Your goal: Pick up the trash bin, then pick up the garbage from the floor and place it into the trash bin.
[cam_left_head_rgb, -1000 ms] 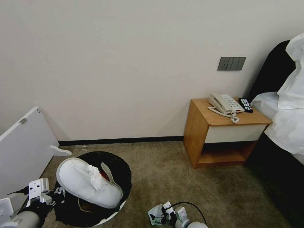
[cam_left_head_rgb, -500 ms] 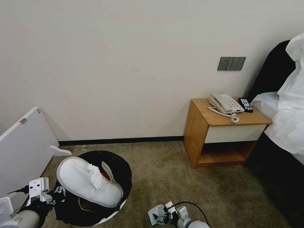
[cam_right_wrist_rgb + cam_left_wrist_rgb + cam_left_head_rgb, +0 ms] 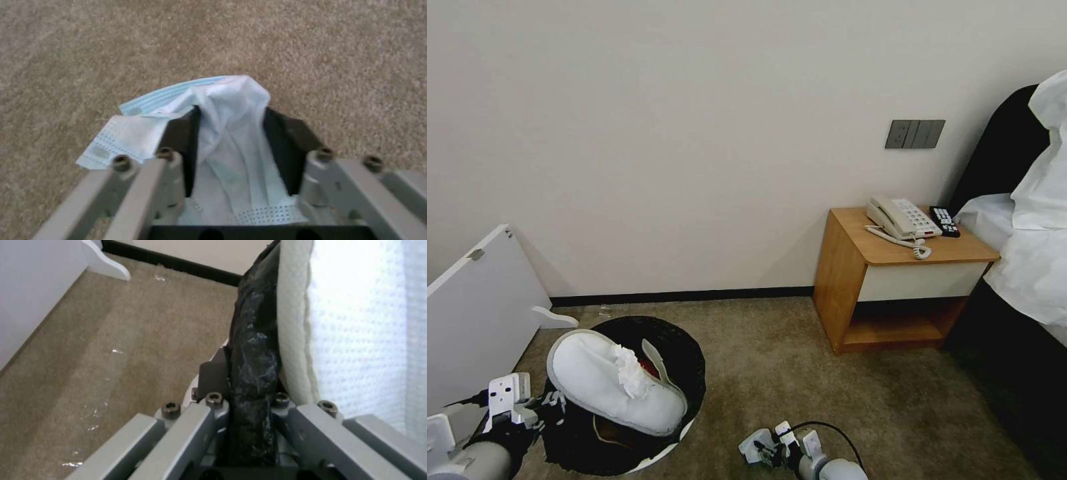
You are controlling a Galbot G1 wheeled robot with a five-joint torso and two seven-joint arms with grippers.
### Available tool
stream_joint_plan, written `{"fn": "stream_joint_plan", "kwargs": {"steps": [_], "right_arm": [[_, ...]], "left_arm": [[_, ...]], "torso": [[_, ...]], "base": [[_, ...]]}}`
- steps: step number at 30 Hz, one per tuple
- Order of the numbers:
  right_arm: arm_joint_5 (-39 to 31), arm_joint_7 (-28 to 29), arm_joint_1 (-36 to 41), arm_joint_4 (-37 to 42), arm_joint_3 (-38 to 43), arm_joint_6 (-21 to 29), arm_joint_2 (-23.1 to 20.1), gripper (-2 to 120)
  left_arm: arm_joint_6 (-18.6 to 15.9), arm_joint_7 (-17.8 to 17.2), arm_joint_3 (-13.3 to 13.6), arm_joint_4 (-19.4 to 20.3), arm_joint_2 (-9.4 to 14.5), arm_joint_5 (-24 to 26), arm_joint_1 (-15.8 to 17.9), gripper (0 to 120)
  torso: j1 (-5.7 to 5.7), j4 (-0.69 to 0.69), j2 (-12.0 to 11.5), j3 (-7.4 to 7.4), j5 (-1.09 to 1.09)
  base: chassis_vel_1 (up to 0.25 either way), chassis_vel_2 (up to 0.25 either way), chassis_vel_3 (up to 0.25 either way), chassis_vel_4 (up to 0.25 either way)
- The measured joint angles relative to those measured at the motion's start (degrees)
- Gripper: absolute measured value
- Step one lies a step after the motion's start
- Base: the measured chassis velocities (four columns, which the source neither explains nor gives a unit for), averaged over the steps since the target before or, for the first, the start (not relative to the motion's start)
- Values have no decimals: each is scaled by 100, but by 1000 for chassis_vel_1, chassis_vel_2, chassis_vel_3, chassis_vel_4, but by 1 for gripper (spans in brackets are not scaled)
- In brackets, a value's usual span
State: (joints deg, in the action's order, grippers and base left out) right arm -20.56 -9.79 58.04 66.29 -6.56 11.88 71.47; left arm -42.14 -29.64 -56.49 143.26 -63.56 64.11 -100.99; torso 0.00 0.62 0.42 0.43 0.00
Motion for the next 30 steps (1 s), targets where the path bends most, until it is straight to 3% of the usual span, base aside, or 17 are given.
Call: {"fn": "stream_joint_plan", "kwargs": {"steps": [7,9,22,30], "right_arm": [[-57,-4,-16,-7,-5,4,-13,13],[-77,-7,-17,-6,3,6,-28,1],[-187,-12,-20,232,17,36,-123,0],[-313,42,61,880,307,-111,-342,0]], "left_arm": [[0,-3,-5,0,13,14,11,3],[0,-4,-7,-1,16,17,15,3],[0,-4,29,-16,28,19,43,3],[0,-5,58,-25,31,21,5,3]], "torso": [[0,0,0,0,0],[0,0,0,0,0],[0,0,0,0,0],[0,0,0,0,1]], "base": [[0,0,0,0],[0,0,0,0],[0,0,0,0],[0,0,0,0]]}}
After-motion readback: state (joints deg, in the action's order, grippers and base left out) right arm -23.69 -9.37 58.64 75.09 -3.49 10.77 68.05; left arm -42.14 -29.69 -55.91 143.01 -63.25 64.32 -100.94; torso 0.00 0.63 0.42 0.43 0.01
